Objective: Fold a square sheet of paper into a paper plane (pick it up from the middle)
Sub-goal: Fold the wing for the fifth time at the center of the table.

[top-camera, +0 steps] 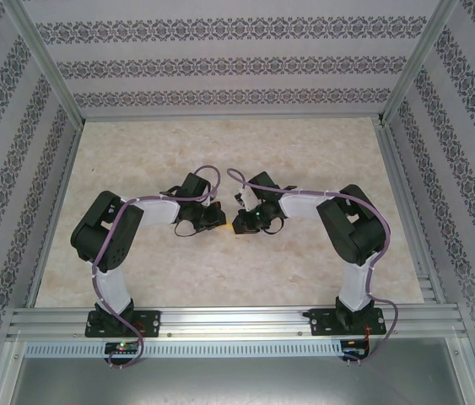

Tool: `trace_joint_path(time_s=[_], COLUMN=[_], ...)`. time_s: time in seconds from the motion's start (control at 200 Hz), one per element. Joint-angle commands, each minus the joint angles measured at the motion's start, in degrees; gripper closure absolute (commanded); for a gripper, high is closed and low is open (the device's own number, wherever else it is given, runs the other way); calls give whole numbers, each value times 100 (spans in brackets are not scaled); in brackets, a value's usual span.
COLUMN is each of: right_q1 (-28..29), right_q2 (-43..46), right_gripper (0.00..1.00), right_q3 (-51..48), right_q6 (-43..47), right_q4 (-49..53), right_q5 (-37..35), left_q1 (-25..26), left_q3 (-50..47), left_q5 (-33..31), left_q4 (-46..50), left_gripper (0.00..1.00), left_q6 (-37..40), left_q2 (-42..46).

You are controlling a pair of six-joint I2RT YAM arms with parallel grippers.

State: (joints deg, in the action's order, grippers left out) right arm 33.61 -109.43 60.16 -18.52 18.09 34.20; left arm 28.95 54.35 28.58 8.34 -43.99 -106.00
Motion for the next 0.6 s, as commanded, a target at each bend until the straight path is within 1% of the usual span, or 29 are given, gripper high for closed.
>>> trace_joint_path(time_s=[0.0, 0.175, 0.28, 0.595], right_q1=[-19, 66, 51, -93], right_q2=[237, -74, -277, -345], right_gripper=[90, 90, 91, 92], right_q3=[32, 297, 338, -47], right_q6=[-15, -131, -173, -126], right_q4=[12, -102, -95, 55], right_q5=[147, 202, 67, -158], left_q1=[9, 9, 9, 9], left_q3=[-73, -62, -73, 39], left_q5=[-590, -551, -534, -506], left_q4=[503, 478, 461, 454], left_gripper=[98, 98, 99, 98], left_q6=[46, 39, 39, 195], left_q2=[-299, -289, -273, -109])
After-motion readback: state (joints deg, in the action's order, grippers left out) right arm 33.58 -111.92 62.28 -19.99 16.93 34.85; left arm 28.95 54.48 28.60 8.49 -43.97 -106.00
